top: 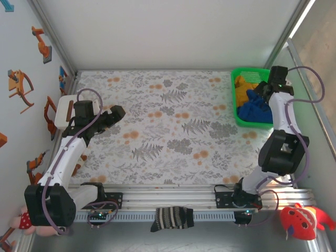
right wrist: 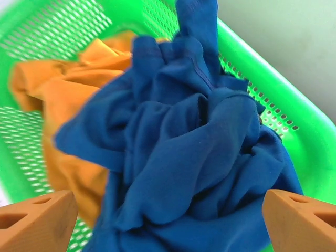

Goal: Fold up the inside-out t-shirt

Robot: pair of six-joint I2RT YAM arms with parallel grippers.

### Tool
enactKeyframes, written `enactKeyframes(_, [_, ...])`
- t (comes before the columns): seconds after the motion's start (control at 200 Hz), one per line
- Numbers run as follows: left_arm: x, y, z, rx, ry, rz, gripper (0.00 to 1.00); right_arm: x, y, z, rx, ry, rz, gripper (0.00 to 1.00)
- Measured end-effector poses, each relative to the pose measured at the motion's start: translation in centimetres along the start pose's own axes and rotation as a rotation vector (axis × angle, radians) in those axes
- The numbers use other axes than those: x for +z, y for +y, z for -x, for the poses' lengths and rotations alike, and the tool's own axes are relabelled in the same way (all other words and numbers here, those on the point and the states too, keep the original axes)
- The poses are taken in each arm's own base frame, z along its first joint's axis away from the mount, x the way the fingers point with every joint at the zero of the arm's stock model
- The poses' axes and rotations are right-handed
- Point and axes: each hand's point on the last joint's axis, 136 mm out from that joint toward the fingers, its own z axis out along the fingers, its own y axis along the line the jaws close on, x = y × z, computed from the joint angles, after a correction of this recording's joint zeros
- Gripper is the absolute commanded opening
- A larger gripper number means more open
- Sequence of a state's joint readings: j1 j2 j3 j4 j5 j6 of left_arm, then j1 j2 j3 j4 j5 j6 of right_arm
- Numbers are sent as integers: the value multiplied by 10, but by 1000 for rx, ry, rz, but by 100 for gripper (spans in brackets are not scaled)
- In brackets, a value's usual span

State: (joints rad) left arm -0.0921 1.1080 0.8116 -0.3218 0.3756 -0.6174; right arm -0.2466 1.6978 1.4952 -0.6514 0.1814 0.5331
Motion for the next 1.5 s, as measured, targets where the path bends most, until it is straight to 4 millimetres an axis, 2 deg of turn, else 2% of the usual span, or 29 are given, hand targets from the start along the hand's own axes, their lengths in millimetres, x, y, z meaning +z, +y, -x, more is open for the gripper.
enactKeyframes(0.05, [0, -1, -1, -1, 3, -4, 97, 19, 2, -12, -11, 64, 0, 74])
enactKeyframes(0.08, [0, -1, -1, -1, 5, -7, 97, 30, 5, -19, -18, 104, 8, 58])
enactKeyframes(0.13, [0, -2, -1, 0, 6, -11, 97, 48, 14, -31, -41, 169, 39, 23])
enactKeyframes(0.185, [-1, -3, -2, 2, 7, -16, 97, 59, 20, -43, -45, 221, 70, 0])
enactKeyframes(0.25, [-3, -5, -1, 5, 4, -21, 97, 57, 30, -50, -39, 253, 133, 0])
enactKeyframes(0.305, [-4, -7, -1, 9, -1, -27, 97, 42, 42, -44, -22, 239, 208, 0])
enactKeyframes(0.376, [-6, -8, -1, 12, -4, -31, 97, 6, 61, -26, 4, 180, 332, 0])
enactKeyframes(0.451, [-5, -9, -1, 13, -5, -32, 97, -51, 93, 0, 15, 89, 506, 0])
enactKeyframes(0.516, [-4, -8, -1, 12, -1, -29, 97, -113, 132, 23, 3, 6, 691, 0])
enactKeyframes(0.591, [-1, -8, 1, 9, 3, -26, 97, -196, 185, 41, -30, -80, 946, 0])
enactKeyframes(0.661, [1, -9, 5, 8, 5, -25, 97, -265, 225, 41, -60, -110, 1161, 0])
enactKeyframes(0.726, [3, -11, 9, 10, 1, -27, 97, -314, 252, 31, -78, -95, 1328, 0])
enactKeyframes(0.781, [4, -13, 12, 11, -3, -30, 97, -340, 269, 21, -82, -66, 1434, 0])
enactKeyframes(0.841, [5, -15, 15, 12, -6, -32, 97, -352, 284, 11, -75, -19, 1508, 0])
enactKeyframes(0.886, [5, -16, 17, 14, -8, -32, 97, -347, 294, 2, -66, 19, 1534, 2])
enactKeyframes(0.946, [6, -17, 20, 14, -11, -31, 97, -327, 306, -15, -56, 76, 1535, 21])
enactKeyframes(0.981, [6, -17, 20, 14, -11, -30, 97, -307, 311, -27, -46, 121, 1514, 35])
enactKeyframes(1.021, [7, -17, 21, 13, -12, -29, 97, -276, 314, -46, -36, 179, 1465, 43])
enactKeyframes(1.107, [7, -16, 22, 13, -13, -23, 97, -199, 311, -84, -30, 265, 1294, 46])
enactKeyframes(1.177, [8, -15, 22, 12, -13, -17, 97, -137, 297, -120, -48, 330, 1126, 46])
enactKeyframes(1.257, [10, -12, 22, 8, -11, -4, 97, -90, 274, -155, -85, 386, 969, 46])
enactKeyframes(1.362, [19, -2, 19, -4, 6, 30, 97, -64, 251, -188, -167, 415, 831, 47])
enactKeyframes(1.502, [39, 17, 14, -31, 52, 96, 97, -62, 245, -220, -303, 408, 755, 49])
